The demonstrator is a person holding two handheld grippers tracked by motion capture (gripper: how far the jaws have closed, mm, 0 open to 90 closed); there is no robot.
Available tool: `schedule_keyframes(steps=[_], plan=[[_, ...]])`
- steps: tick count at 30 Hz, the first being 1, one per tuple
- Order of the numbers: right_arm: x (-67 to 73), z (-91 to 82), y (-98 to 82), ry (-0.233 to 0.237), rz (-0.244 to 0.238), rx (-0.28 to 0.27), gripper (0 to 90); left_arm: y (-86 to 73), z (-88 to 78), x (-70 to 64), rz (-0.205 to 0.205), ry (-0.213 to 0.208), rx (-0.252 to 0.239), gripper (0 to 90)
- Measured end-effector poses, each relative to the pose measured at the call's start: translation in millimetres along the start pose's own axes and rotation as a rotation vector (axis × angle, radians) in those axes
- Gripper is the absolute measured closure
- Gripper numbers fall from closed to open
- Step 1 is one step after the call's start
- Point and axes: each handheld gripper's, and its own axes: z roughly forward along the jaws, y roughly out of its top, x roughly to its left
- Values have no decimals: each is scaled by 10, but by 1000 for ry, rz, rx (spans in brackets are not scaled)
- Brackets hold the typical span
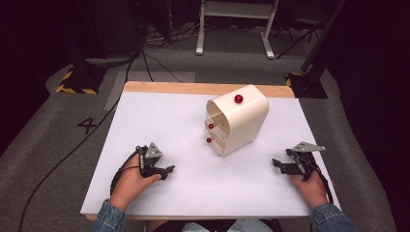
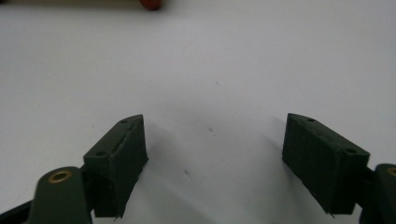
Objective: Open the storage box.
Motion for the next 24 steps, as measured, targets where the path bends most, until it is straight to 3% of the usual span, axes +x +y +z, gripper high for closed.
schedule_keyframes(steps=[3, 6, 7, 9, 11, 19, 24], plan=[[0, 0, 0, 0, 0, 0, 220, 2, -10, 9, 1, -9, 2, 254], [0, 0, 0, 0, 0, 0, 220, 7, -35, 8, 35, 5, 23, 307], [0, 0, 0, 0, 0, 0, 220, 22, -60, 6, 31, 10, 43, 307], [0, 0, 0, 0, 0, 0, 220, 42, -110, 9, 13, 2, 34, 349], [0, 0, 0, 0, 0, 0, 220, 67, -168, 24, -9, -9, -1, 352], [1, 0, 0, -2, -1, 0, 220, 180, -392, 43, -13, -16, -112, 361], [1, 0, 0, -1, -1, 0, 220, 264, -459, 0, -66, -76, -210, 374]])
